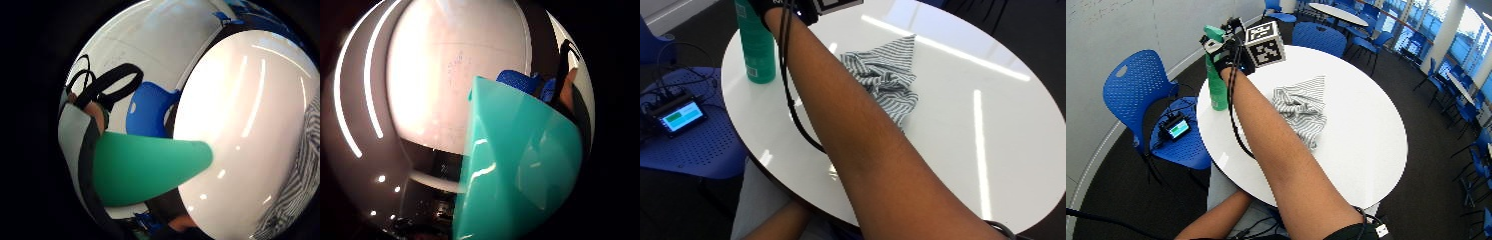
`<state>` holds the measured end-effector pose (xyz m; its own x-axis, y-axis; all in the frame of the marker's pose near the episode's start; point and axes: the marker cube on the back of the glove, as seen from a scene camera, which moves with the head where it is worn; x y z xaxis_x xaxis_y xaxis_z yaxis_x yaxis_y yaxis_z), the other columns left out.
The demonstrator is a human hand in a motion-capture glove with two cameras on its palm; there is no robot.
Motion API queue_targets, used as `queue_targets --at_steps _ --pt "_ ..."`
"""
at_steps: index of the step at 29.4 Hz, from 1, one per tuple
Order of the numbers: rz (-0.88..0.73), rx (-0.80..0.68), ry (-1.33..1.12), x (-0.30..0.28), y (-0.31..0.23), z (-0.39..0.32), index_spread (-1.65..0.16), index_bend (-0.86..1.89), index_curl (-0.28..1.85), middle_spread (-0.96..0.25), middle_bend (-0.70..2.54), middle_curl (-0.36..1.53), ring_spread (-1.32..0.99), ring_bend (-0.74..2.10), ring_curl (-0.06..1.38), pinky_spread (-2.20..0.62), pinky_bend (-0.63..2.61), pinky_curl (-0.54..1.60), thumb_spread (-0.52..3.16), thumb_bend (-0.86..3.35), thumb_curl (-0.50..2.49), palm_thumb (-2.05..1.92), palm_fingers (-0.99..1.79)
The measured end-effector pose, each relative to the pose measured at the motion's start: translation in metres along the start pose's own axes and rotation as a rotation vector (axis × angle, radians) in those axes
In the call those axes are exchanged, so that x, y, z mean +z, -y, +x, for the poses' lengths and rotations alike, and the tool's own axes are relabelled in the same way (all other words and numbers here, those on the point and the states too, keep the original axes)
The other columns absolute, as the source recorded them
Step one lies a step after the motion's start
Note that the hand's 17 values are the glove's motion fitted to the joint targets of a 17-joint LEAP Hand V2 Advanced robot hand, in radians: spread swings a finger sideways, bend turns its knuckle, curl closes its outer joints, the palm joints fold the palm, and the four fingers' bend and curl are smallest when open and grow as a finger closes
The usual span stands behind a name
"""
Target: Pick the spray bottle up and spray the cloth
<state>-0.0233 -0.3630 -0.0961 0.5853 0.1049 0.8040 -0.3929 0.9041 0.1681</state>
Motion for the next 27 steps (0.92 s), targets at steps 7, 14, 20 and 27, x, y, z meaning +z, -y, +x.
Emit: queue_targets --at_steps 7,14,20,27 --pt "-0.003 0.004 -0.016 -0.003 0.001 -0.008 -0.33 0.33 0.60 -0.23 0.41 0.51 -0.22 0.52 0.44 -0.23 0.41 0.39 0.51 -0.04 0.72 0.91 1.29" --pt "-0.008 0.070 0.000 0.008 -0.004 0.019 -0.33 0.34 0.60 -0.25 0.40 0.51 -0.22 0.51 0.44 -0.22 0.40 0.39 0.53 -0.03 0.72 0.91 1.29" --pt "-0.022 0.140 0.024 0.020 -0.010 0.037 -0.33 0.35 0.60 -0.24 0.38 0.51 -0.22 0.50 0.43 -0.22 0.37 0.38 0.55 -0.04 0.71 0.90 1.26" --pt "-0.042 0.201 0.055 0.030 -0.014 0.059 -0.33 0.36 0.59 -0.24 0.35 0.50 -0.22 0.48 0.43 -0.21 0.33 0.37 0.58 -0.04 0.69 0.90 1.23"
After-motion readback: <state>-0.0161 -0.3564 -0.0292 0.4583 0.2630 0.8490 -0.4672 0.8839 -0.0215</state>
